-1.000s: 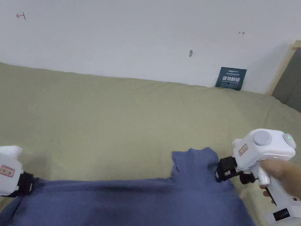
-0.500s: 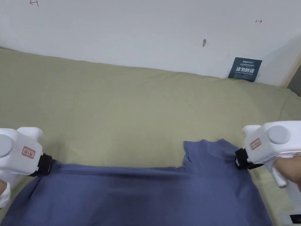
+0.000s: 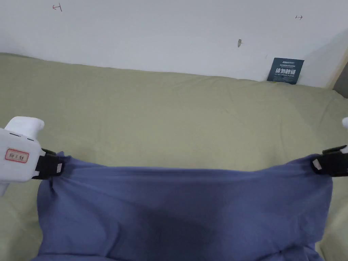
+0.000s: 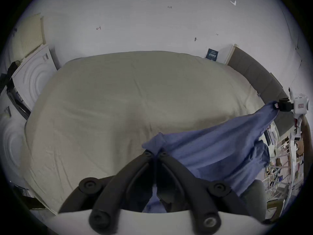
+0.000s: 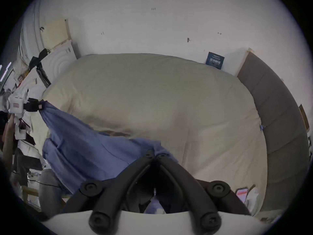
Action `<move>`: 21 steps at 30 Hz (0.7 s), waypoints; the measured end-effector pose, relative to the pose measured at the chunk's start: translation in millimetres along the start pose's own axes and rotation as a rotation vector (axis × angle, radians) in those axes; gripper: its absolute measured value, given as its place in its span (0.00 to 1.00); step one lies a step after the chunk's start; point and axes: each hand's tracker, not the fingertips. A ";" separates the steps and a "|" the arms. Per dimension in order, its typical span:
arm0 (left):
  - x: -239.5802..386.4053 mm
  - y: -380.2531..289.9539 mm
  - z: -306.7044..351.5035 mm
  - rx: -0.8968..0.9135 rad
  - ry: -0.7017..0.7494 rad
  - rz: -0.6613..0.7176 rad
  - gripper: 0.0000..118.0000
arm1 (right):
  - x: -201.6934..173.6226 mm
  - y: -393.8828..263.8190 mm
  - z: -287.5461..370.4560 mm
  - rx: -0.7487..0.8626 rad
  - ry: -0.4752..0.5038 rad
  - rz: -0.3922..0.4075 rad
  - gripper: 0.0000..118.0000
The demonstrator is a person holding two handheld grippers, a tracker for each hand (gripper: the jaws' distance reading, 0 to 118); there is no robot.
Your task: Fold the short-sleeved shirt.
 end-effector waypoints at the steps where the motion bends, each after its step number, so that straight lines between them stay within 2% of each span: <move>1: -0.7 -7.9 8.0 0.003 -0.007 0.004 0.00 | -0.1 -10.2 9.3 0.013 0.001 -0.019 0.00; 8: 7.3 -81.9 45.7 -0.012 -0.025 -0.020 0.00 | -15.6 -99.2 50.0 -0.004 0.047 -0.060 0.00; 14: 9.9 -149.1 51.7 -0.088 -0.049 0.011 0.00 | -29.3 -175.4 45.7 -0.108 0.042 -0.117 0.00; 21: 11.0 -207.9 34.1 -0.194 -0.032 0.010 0.00 | -29.0 -231.3 28.7 -0.187 0.006 -0.172 0.00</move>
